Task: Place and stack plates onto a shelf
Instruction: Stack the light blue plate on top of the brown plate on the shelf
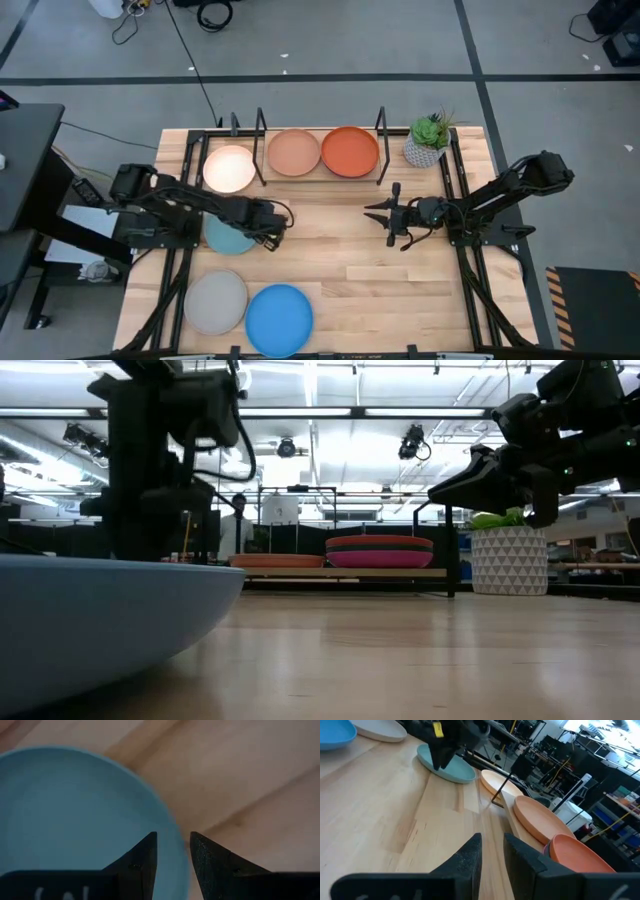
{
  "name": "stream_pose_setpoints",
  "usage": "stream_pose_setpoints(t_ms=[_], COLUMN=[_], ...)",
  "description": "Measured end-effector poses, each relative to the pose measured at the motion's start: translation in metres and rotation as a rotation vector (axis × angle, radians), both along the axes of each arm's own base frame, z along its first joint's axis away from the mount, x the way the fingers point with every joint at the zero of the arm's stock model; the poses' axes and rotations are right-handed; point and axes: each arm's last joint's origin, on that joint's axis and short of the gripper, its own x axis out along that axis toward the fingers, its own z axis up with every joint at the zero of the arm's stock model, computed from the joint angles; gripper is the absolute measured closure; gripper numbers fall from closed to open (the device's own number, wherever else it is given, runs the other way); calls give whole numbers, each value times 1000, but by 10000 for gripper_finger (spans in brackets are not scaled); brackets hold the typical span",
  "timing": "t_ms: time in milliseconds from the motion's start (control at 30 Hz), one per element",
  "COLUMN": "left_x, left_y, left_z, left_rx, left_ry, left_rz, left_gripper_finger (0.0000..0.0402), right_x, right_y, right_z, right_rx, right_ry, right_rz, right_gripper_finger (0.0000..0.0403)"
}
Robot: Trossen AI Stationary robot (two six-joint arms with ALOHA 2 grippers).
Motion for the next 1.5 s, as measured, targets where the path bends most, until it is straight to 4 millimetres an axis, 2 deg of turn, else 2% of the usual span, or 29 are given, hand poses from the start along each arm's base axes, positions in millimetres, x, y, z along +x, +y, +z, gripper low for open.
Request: stream_pose_setpoints(t_ms=[333, 433, 600, 700, 800, 967, 1100, 1200, 1300, 1367, 1500], left_x=[1, 1, 1, 4, 17, 47, 66, 75, 78, 79, 80], left_y=[1, 1, 1, 0, -2, -6, -2, 4, 13, 24, 58], left_z=[-9, -9, -9, -7, 11, 73, 128, 156, 168, 169, 148], left_rx=[-12, -14, -67, -183, -290, -294, -46, 221, 451, 511, 521], left_ry=[54, 48, 48, 40, -21, -236, -395, -455, -430, -391, -285], left_rz=[-12, 17, 52, 48, -11, -231, -416, -503, -540, -552, -507], left_gripper_finger=[288, 314, 386, 389, 392, 392, 392, 392, 393, 393, 393], right_x=[0, 0, 0, 0, 0, 0, 0, 0, 0, 0, 0], right_y=[0, 0, 0, 0, 0, 1, 1, 1, 1, 1, 1], right_z=[0, 0, -1, -1, -1, -1, -1, -1, -1, -2, -3], right_rx=[0, 2, 3, 3, 5, 6, 10, 11, 16, 24, 27], right_ry=[4, 4, 7, 8, 8, 8, 7, 11, 13, 19, 22], right_rz=[0, 0, 4, 6, 15, 19, 22, 24, 24, 22, 22], right_gripper_finger=[317, 317, 317, 317, 317, 317, 317, 317, 317, 317, 317])
